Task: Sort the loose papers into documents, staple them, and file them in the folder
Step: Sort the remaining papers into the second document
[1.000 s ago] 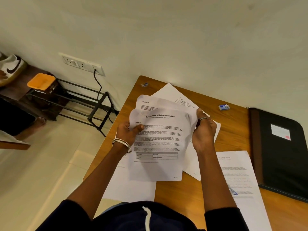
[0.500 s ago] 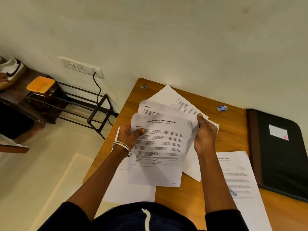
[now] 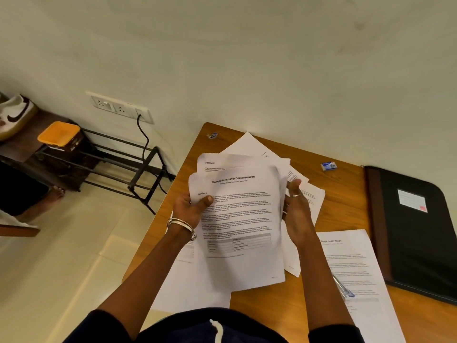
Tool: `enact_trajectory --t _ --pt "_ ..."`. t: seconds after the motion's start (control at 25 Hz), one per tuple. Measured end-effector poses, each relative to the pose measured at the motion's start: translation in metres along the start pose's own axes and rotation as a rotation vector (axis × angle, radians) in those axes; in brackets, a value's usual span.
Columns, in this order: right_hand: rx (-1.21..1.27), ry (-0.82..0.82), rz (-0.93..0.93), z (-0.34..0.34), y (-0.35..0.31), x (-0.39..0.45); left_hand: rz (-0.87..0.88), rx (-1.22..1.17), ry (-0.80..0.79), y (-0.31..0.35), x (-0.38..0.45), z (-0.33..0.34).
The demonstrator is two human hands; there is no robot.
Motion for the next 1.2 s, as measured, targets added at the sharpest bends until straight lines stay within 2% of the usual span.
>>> enact_trajectory --t 0.16,0.2,0.28,0.36,0.48,0.6,0.76,0.92,1.08,1.2 --pt "-0.252 -0.208 -0.014 0.010 0.026 -0.007 0.057 -0.103 -0.011 0.011 0.004 0.000" --pt "-0.286 -0.211 -0.046 0.006 0.030 -0.007 0.044 -0.138 -0.048 0.012 0.007 0.003" --pt "-0.241 -0.082 -0.122 -0.016 0.026 -0.006 -0.042 -0.200 -0.099 0.003 0.017 0.002" --pt "-0.111 0.117 -0.161 -0.048 0.021 -0.007 -0.093 -0.024 -0.014 -0.016 0.033 -0.021" --pt "0.139 0.370 -0.121 -0.092 0.028 -0.013 -0.201 0.432 0.112 -0.059 0.045 -0.065" --pt "0.338 0.442 -0.017 -0.107 0.054 -0.017 -0.236 0.729 0.069 -0.095 0.041 -0.077" --pt "0.515 0.436 0.088 -0.107 0.087 -0.017 -0.178 0.919 0.002 -0.114 0.040 -0.066" --pt "0.572 0.425 0.106 -0.100 0.099 -0.023 -0.162 0.925 0.028 -0.107 0.034 -0.055" --pt "0.697 0.412 0.156 -0.099 0.112 -0.029 -0.147 0.792 -0.020 -0.108 0.044 -0.056" --pt "0.669 0.375 0.123 -0.088 0.105 -0.034 -0.114 0.716 -0.002 -0.101 0.056 -0.069"
Point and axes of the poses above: each hand's wrist, its own x-axis towards the middle knuckle, its own z-axis out of the palm, y = z × x, the point moved 10 cm from there along x, towards the middle knuckle, and after that the axes turned 13 degrees about x, right-handed, at the moved point
